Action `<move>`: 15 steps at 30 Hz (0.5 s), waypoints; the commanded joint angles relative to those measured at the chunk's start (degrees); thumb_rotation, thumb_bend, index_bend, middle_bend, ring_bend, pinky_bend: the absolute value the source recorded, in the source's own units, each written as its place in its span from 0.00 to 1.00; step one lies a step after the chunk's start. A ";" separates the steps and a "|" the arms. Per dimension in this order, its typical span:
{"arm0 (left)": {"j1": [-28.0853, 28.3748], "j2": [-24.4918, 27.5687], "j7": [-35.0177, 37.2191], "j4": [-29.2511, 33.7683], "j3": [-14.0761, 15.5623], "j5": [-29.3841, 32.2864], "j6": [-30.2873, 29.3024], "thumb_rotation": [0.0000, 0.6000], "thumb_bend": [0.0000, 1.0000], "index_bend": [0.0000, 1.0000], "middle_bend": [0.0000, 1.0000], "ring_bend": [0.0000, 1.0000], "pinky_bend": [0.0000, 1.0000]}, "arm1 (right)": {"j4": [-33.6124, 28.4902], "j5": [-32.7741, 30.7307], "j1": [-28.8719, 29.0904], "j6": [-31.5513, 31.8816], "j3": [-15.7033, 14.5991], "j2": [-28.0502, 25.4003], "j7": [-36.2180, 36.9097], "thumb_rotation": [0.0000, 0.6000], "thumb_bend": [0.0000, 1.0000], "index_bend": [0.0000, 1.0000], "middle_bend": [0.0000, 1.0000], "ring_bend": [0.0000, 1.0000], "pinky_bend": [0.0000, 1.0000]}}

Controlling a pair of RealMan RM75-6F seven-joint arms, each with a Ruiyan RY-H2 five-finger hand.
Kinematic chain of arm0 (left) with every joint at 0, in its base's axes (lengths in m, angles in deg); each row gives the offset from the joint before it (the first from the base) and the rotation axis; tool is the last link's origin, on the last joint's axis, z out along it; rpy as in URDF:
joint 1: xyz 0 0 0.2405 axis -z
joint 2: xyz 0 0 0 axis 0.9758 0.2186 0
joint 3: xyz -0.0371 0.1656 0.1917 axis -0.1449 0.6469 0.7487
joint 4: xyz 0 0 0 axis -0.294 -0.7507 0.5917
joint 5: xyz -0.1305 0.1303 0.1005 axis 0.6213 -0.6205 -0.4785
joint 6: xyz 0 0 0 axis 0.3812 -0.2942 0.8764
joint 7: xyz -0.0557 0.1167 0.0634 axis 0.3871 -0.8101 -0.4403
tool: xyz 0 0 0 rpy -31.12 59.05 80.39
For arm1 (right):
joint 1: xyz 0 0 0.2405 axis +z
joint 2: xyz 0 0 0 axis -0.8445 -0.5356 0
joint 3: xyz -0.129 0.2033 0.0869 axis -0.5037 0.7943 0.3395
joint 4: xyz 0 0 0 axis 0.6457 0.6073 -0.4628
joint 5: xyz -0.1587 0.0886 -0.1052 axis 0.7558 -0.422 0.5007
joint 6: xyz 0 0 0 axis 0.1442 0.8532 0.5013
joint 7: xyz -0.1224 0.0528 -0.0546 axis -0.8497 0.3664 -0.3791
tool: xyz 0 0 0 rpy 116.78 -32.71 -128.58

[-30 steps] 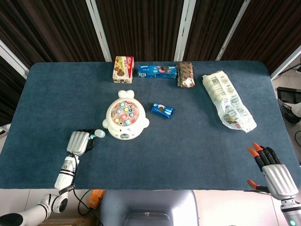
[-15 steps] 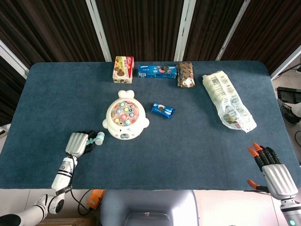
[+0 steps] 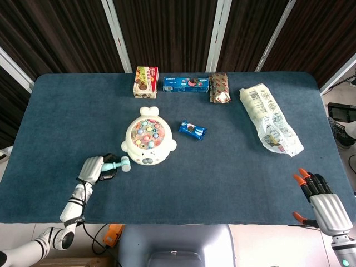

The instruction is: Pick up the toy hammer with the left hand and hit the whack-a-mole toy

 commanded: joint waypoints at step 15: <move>0.40 3.47 -6.36 5.05 -0.09 4.33 2.46 0.57 0.40 0.32 0.33 0.26 0.23 | -0.09 -0.01 -0.06 0.07 -0.04 -0.07 0.05 1.00 0.32 0.00 0.00 0.00 0.00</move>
